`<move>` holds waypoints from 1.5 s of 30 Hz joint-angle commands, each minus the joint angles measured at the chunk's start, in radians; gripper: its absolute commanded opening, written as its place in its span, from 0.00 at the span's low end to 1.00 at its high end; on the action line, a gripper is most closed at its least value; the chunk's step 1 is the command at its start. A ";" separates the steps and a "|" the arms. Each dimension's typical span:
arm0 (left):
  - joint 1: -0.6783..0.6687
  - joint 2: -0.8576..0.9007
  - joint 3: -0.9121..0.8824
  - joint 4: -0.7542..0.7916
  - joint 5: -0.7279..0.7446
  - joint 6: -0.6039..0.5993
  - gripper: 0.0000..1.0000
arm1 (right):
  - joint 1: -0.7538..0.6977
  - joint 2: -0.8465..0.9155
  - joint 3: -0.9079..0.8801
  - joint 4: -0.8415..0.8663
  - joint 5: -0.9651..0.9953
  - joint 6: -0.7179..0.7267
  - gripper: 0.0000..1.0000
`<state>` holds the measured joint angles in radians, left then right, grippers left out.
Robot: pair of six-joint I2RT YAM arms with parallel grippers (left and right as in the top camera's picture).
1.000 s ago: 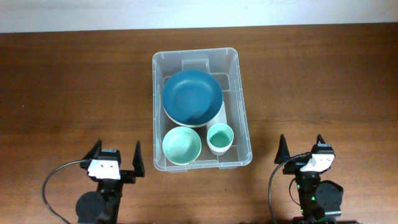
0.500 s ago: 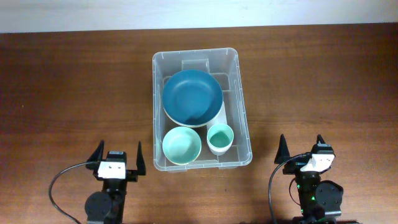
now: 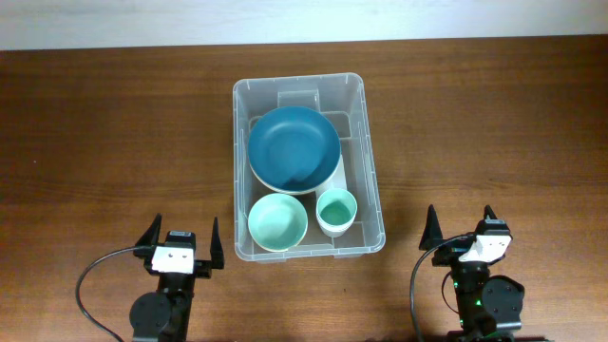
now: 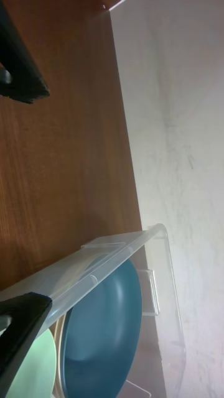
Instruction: Pack container
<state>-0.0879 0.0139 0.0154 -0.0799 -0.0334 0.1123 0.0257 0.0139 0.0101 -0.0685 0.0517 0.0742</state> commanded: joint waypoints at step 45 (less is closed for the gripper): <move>0.019 -0.009 -0.006 0.008 -0.058 -0.100 1.00 | -0.006 -0.005 -0.005 -0.010 -0.002 -0.008 0.99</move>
<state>-0.0753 0.0139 0.0154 -0.0788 -0.0795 0.0254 0.0257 0.0139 0.0101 -0.0685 0.0517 0.0731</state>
